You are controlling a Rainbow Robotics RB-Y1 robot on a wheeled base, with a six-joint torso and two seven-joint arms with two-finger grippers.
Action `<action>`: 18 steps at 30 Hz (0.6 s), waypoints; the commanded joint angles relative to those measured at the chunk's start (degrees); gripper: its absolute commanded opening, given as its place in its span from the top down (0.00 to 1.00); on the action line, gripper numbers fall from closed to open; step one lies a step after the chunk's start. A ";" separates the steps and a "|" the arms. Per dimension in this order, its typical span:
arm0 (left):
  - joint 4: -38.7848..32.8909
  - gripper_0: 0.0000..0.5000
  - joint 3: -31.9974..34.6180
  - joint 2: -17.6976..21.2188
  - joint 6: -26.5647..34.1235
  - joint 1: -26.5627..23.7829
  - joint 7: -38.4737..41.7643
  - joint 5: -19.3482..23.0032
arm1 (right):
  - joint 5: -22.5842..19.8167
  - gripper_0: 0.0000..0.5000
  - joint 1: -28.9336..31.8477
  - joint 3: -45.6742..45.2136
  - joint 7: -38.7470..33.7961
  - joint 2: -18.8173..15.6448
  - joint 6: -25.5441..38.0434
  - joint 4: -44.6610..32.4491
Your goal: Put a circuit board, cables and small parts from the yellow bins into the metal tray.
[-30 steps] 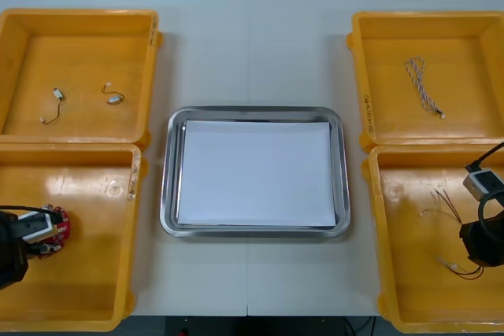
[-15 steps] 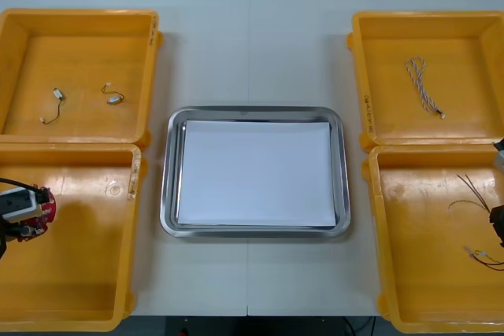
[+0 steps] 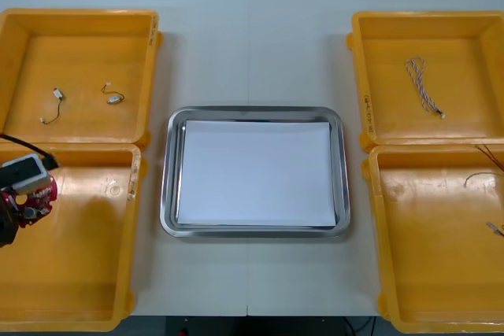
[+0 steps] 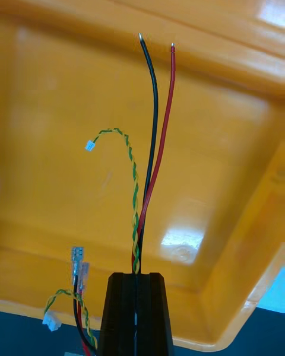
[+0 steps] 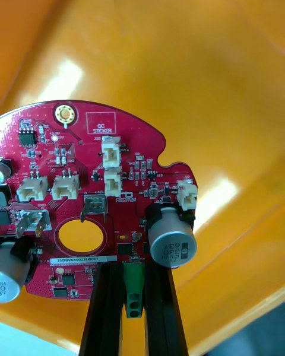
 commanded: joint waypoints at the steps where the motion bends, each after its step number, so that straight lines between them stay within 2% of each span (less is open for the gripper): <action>1: -3.65 1.00 -0.10 -2.33 6.11 -6.88 3.14 -0.57 | -4.11 1.00 -4.41 -1.58 -0.60 -3.69 0.37 -0.23; 5: -5.93 1.00 -2.56 -4.00 10.68 -11.36 9.46 -1.10 | -6.92 1.00 -7.05 -0.79 0.19 -3.95 0.37 0.83; 8: -6.99 1.00 -4.41 -5.58 13.81 -14.44 13.59 -1.54 | -7.10 1.00 -9.07 1.15 0.28 -4.13 0.37 0.74; 18: -7.78 1.00 -10.03 -10.50 13.81 -23.58 24.41 -2.68 | -6.40 1.00 -13.47 7.65 0.28 -4.04 -1.26 0.74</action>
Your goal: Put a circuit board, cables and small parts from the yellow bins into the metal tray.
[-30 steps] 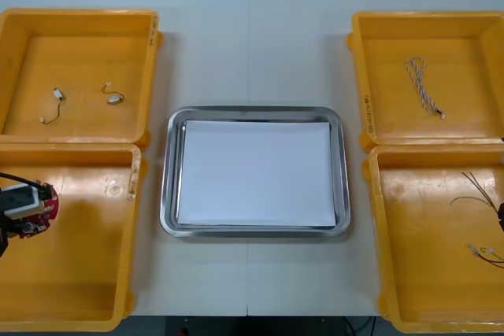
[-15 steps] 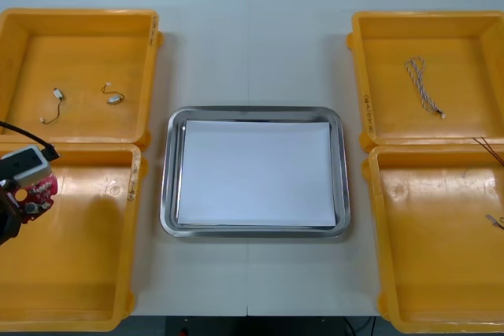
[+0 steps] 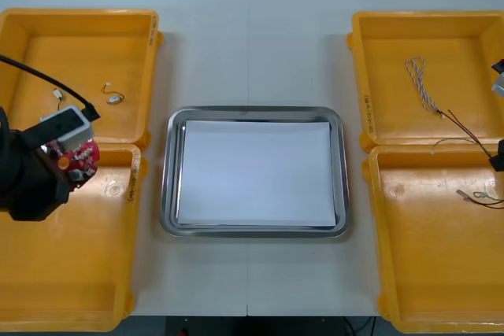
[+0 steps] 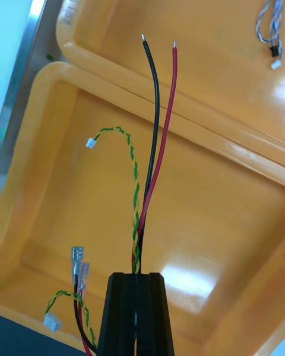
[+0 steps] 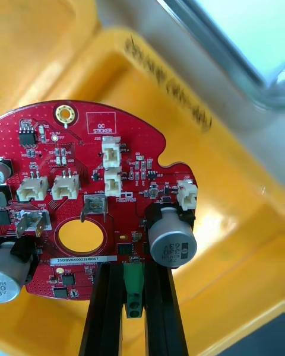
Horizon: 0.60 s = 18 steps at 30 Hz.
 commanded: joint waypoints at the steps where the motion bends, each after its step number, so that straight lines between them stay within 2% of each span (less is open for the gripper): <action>1: -1.78 1.00 -3.63 -2.93 0.48 -5.67 9.13 -1.60 | 0.14 1.00 -3.20 3.97 0.01 -2.73 -1.53 -0.21; 11: -1.78 1.00 -14.97 -5.66 0.48 -11.56 20.21 -8.54 | 3.65 1.00 -6.10 12.58 -0.16 -2.73 -3.20 -3.55; 18: -1.25 1.00 -20.86 -7.42 0.48 -14.99 28.12 -10.39 | 3.92 1.00 -8.56 17.59 -0.43 -2.73 -4.52 -4.08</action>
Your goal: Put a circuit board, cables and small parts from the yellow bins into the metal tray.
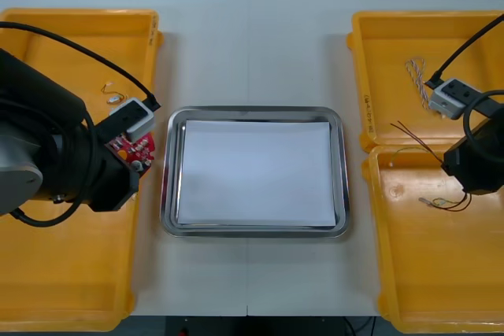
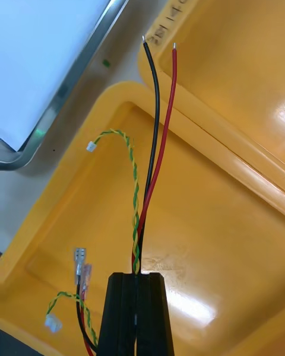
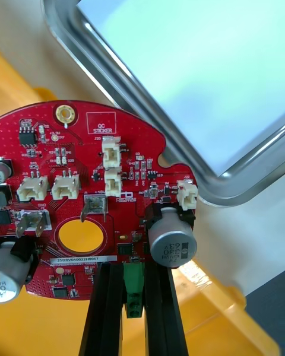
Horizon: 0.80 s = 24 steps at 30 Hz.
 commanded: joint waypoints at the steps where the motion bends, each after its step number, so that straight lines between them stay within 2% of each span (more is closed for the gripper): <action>1: -1.05 1.00 -3.03 -2.20 0.39 -4.05 12.85 -1.15 | 0.86 1.00 -3.43 3.73 -0.43 -2.44 -1.41 -2.09; 9: 0.71 1.00 -9.62 -4.30 0.39 -7.48 19.01 -3.53 | 3.67 1.00 -6.07 10.23 -0.95 -2.52 -3.35 -3.59; 18: 6.42 1.00 -16.39 -8.26 0.39 -11.43 21.20 -8.36 | 3.41 1.00 -8.44 13.22 -1.13 -2.44 -3.79 -3.59; 24: 9.76 1.00 -19.20 -10.37 0.39 -12.57 22.43 -9.94 | 3.41 1.00 -9.06 14.36 -1.22 -2.44 -4.14 -3.59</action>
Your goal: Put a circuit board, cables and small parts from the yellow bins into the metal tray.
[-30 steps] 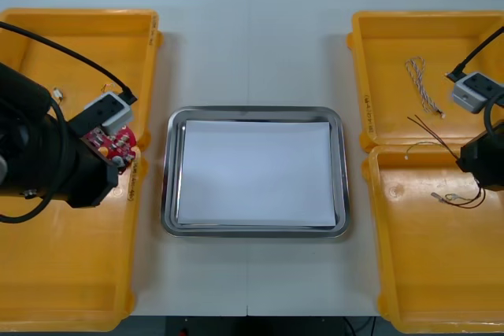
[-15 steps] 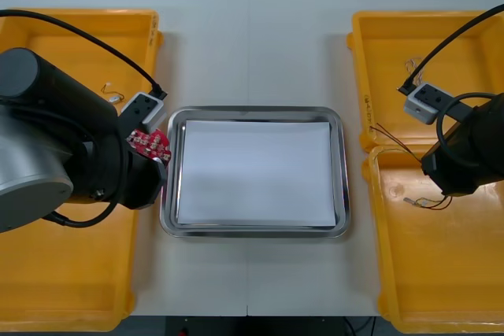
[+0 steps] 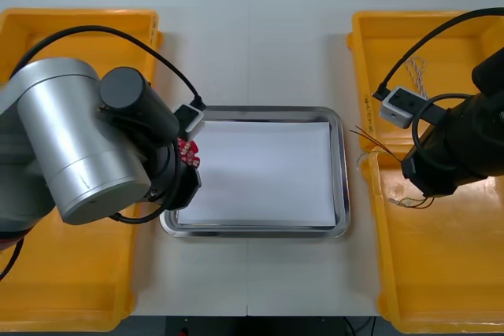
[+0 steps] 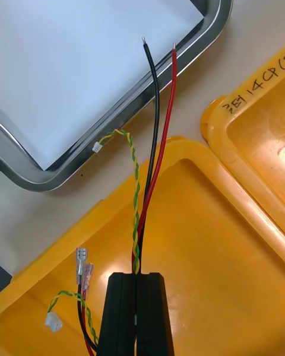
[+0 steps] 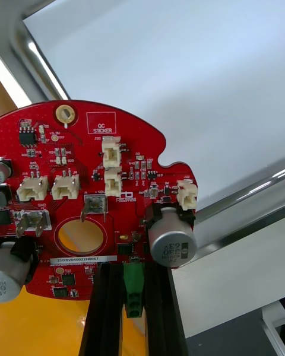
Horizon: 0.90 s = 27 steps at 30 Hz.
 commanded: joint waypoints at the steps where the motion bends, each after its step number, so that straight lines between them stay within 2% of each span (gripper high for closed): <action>1: 1.53 1.00 -2.40 -2.36 0.35 -2.82 2.66 -1.55 | 0.04 1.00 -2.26 1.26 -1.19 -2.33 -0.80 -1.70; 9: 6.01 1.00 -6.79 -3.59 0.35 -2.82 4.06 -3.39 | 0.04 1.00 -2.61 1.79 -1.19 -2.33 -0.80 -1.70; 20: 8.12 1.00 -11.28 -4.47 -4.97 -2.99 5.47 -4.62 | 0.22 1.00 -2.61 1.79 -1.02 -2.33 0.34 -1.70; 27: 11.20 1.00 -13.65 -5.53 -8.93 -3.43 5.56 -5.33 | 1.27 1.00 -2.70 1.79 -1.19 -0.22 3.41 -1.79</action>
